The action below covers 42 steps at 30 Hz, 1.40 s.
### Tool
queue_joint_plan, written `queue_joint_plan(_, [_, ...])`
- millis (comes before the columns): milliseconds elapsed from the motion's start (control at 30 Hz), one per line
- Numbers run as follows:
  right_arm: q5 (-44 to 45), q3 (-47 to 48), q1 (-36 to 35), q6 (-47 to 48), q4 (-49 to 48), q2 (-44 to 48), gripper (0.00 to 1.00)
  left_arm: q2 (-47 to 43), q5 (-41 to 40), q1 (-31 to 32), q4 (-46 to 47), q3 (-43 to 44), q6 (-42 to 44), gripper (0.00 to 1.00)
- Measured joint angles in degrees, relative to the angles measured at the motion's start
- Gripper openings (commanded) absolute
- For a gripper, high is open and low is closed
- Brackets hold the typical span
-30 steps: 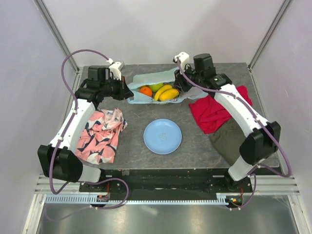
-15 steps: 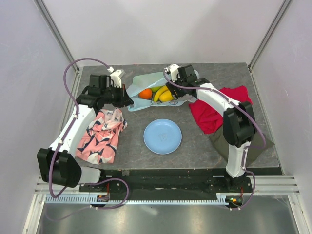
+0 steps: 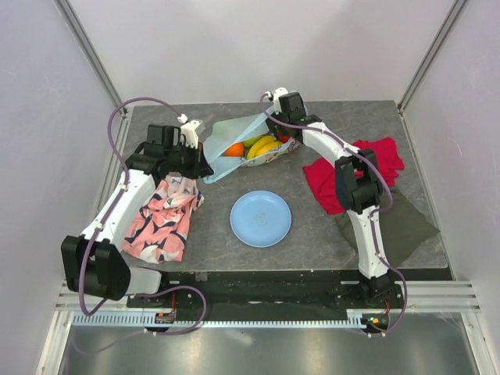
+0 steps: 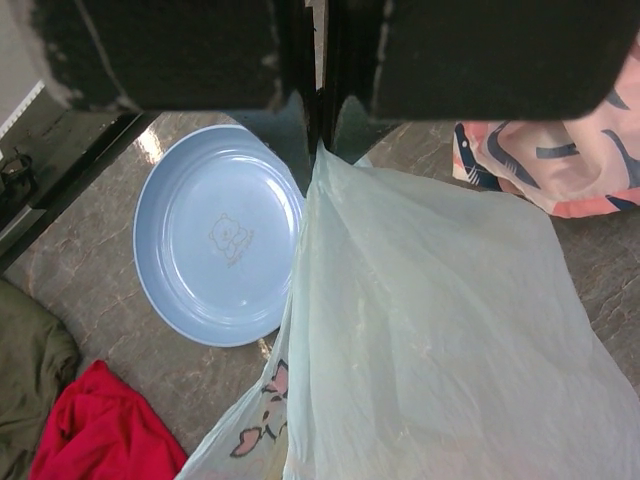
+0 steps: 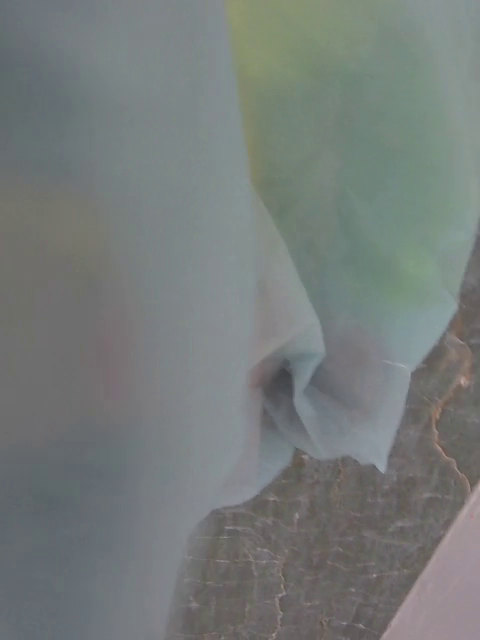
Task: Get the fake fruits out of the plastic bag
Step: Take out the fake fruit from the plastic bag.
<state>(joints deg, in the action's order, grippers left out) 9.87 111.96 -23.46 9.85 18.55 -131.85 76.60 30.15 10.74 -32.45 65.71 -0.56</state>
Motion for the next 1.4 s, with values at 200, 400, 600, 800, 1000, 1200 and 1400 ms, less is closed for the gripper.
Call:
queue_joint_plan(200, [0.6, 4.7, 1.6, -0.1, -0.9, -5.9, 0.90, 2.6, -0.6, 0.1, -0.9, 0.6, 2.4, 0.02])
queue_joint_plan(400, [1.9, 5.2, 1.7, 0.3, -1.6, -7.3, 0.55, 4.7, -1.6, 0.2, -2.0, 2.3, 3.4, 0.02])
queue_joint_plan(600, [-1.6, -0.2, 2.5, -0.3, 0.7, -1.9, 0.49, 5.9, -1.5, 0.2, -2.1, 5.0, 3.4, 0.02])
queue_joint_plan(800, [-10.3, -10.2, 3.0, -1.5, 5.2, 16.3, 0.50, 7.0, -1.4, 0.7, -0.6, 7.1, 3.1, 0.02])
queue_joint_plan(1000, [-22.8, -14.0, 1.9, 1.7, 11.2, 34.3, 0.46, 7.4, -1.0, 2.0, 1.0, 8.9, 2.9, 0.02])
queue_joint_plan(1200, [-29.7, -16.4, -2.5, 11.3, 21.5, 37.6, 0.47, 9.9, -1.0, 2.5, 2.1, 14.3, 2.7, 0.02])
queue_joint_plan(1400, [-31.0, -16.7, -7.7, 16.0, 24.3, 37.0, 0.47, 10.2, -0.1, 2.5, 3.1, 15.0, 0.9, 0.02])
